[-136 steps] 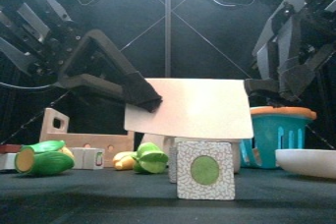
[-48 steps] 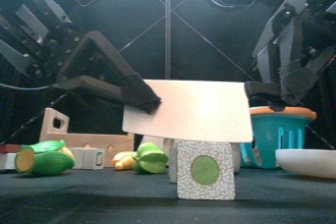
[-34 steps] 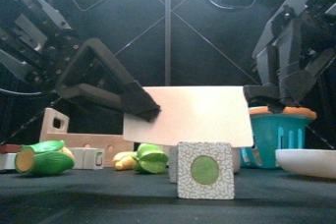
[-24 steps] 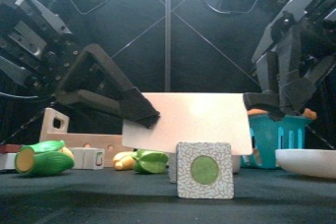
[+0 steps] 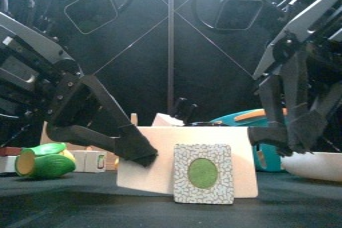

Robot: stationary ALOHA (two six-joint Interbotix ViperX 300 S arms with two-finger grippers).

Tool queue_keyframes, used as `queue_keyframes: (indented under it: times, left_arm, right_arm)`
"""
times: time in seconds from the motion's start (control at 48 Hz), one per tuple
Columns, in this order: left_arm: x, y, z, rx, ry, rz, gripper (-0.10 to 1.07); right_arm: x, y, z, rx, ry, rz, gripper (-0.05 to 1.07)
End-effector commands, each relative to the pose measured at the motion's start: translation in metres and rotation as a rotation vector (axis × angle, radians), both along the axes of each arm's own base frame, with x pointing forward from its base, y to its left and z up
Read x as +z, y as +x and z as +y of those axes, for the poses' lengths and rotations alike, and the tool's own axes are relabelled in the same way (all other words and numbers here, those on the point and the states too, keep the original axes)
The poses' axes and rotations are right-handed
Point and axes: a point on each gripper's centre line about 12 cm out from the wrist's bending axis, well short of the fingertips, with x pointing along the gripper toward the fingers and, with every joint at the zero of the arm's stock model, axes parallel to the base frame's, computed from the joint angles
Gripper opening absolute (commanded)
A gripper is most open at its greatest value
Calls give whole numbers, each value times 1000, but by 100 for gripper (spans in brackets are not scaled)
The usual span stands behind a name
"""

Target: Cut sushi piece

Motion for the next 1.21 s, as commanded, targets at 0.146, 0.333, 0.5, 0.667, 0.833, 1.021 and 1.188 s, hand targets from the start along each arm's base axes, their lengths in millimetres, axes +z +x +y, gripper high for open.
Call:
queue_keyframes:
  times: [0.146, 0.333, 0.5, 0.667, 0.833, 1.021, 1.188]
  left_arm:
    - [8, 6, -1, 5, -14, -21, 43]
    - [12, 6, -9, -13, -22, -28, 43]
    - [15, 8, -14, -25, -32, -26, 43]
    - [20, 11, -16, -32, -35, -40, 43]
    - [33, 12, -17, -43, -41, -72, 43]
    - [55, 12, -15, -57, -51, -124, 43]
    - [64, 11, -7, -45, -53, -146, 44]
  right_arm:
    - [16, 9, 10, 17, 21, -58, 46]
    - [20, 9, 21, 41, 29, -69, 46]
    - [23, 9, 26, 53, 32, -70, 46]
    - [24, 8, 26, 54, 28, -60, 46]
    - [36, 9, 26, 54, 38, -83, 46]
    - [53, 10, 24, 59, 39, -117, 46]
    - [56, 6, 21, 58, 33, -101, 46]
